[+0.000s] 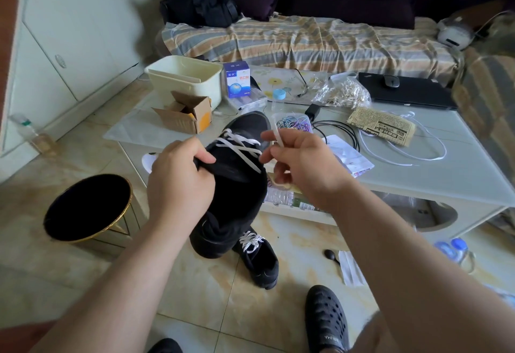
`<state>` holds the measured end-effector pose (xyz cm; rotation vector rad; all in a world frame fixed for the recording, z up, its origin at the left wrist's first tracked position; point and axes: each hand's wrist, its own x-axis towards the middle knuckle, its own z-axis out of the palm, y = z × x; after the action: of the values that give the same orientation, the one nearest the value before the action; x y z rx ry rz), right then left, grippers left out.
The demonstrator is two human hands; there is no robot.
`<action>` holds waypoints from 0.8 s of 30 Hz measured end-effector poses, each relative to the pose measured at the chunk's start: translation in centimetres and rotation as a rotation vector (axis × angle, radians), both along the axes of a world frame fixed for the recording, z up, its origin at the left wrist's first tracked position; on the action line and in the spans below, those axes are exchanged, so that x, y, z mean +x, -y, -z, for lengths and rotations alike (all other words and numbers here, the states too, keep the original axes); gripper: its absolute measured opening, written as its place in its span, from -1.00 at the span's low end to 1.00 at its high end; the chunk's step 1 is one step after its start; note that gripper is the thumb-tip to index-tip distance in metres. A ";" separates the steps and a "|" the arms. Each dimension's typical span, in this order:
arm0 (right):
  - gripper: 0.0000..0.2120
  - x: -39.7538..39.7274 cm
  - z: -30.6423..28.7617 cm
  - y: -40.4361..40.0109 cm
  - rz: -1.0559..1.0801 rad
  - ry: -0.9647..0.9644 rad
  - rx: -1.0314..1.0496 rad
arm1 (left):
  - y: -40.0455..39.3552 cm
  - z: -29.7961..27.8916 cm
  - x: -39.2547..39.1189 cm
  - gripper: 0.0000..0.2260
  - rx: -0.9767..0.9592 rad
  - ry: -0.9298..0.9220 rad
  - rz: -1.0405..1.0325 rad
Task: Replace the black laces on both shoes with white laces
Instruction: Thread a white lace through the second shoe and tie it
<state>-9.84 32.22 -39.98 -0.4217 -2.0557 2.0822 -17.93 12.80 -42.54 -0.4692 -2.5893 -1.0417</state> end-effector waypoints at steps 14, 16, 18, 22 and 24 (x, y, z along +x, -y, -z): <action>-0.91 -0.4 0.5 0.4 0.047 -0.023 0.418 | -0.7 -0.5 1.4 -0.87 0.115 0.277 0.143; -0.98 -0.3 0.7 0.3 0.043 -0.027 0.422 | -0.7 -0.6 1.4 -0.88 0.112 0.262 0.143; -0.94 -0.2 0.8 0.3 0.039 -0.033 0.474 | -0.8 -0.7 1.5 -0.88 0.124 0.218 0.131; -0.87 0.1 0.6 0.4 0.027 -0.038 0.537 | -0.7 -0.8 1.4 -0.83 0.137 0.087 0.101; -0.92 0.2 0.5 0.5 0.023 -0.049 0.535 | -0.6 -0.7 1.1 -0.81 0.144 0.037 0.089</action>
<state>-9.60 31.72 -40.49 -0.2970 -2.4371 1.4229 -16.78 13.36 -41.80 -0.5381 -2.5229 -1.2677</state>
